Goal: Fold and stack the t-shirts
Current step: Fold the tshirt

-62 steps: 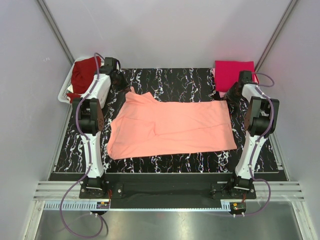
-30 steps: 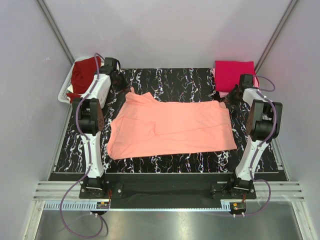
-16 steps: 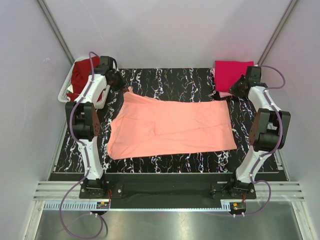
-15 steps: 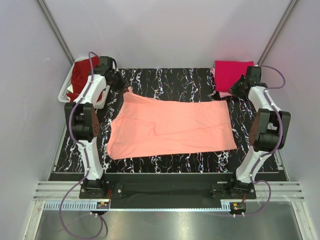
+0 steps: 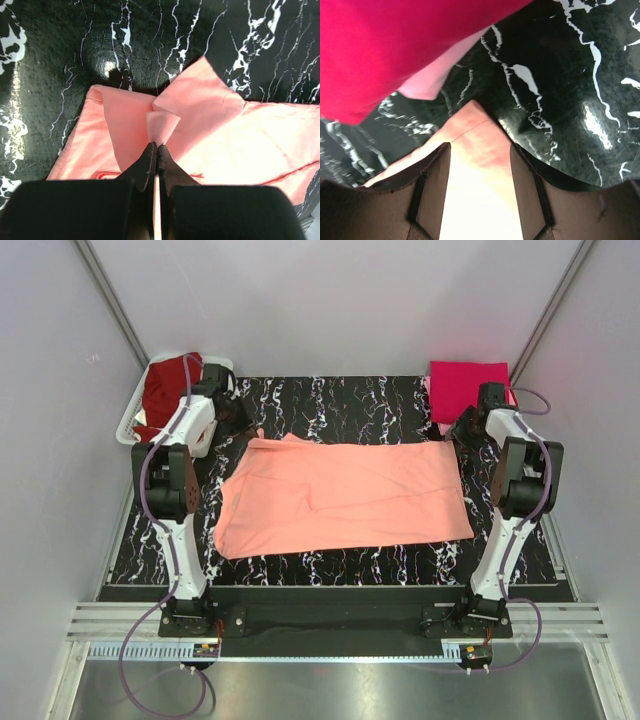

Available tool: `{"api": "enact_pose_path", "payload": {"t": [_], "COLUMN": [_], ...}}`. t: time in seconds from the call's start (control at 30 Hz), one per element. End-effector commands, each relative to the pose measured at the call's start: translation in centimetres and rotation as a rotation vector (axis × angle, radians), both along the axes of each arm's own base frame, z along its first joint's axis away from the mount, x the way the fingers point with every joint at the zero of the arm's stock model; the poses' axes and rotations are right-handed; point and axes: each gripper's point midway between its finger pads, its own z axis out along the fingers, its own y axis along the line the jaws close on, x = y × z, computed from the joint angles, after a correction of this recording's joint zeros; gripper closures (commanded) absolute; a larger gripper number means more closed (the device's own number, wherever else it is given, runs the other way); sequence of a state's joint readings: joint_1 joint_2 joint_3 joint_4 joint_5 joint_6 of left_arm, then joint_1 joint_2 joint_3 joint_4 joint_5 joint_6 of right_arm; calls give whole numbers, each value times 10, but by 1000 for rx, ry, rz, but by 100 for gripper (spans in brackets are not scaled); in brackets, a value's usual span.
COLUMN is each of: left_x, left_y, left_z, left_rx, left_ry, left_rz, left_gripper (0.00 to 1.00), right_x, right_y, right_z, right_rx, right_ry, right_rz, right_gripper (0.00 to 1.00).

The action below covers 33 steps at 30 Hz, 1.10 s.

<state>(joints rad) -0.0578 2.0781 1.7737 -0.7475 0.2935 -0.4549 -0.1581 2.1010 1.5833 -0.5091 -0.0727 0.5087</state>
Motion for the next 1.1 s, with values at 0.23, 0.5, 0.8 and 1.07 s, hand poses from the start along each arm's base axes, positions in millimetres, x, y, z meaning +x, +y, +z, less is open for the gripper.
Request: {"api": "enact_pose_path", "payload": {"t": [0.23, 0.5, 0.8, 1.07], "left_x": [6, 4, 3, 3], "left_y": [-10, -12, -10, -7], "left_z": [9, 15, 19, 17], "left_rx": [-64, -81, -94, -96], "left_ry": [-24, -27, -30, -26], "left_rz": [-30, -40, -36, -30], "left_gripper": [100, 100, 100, 100], "right_x": [32, 22, 13, 14], "right_y": [-1, 7, 8, 10], "right_z": [-2, -19, -44, -46], "right_rx": [-150, -221, -243, -240], "right_ry": [34, 106, 195, 208], "right_rz": [47, 62, 68, 91], "right_gripper": [42, 48, 71, 97]}}
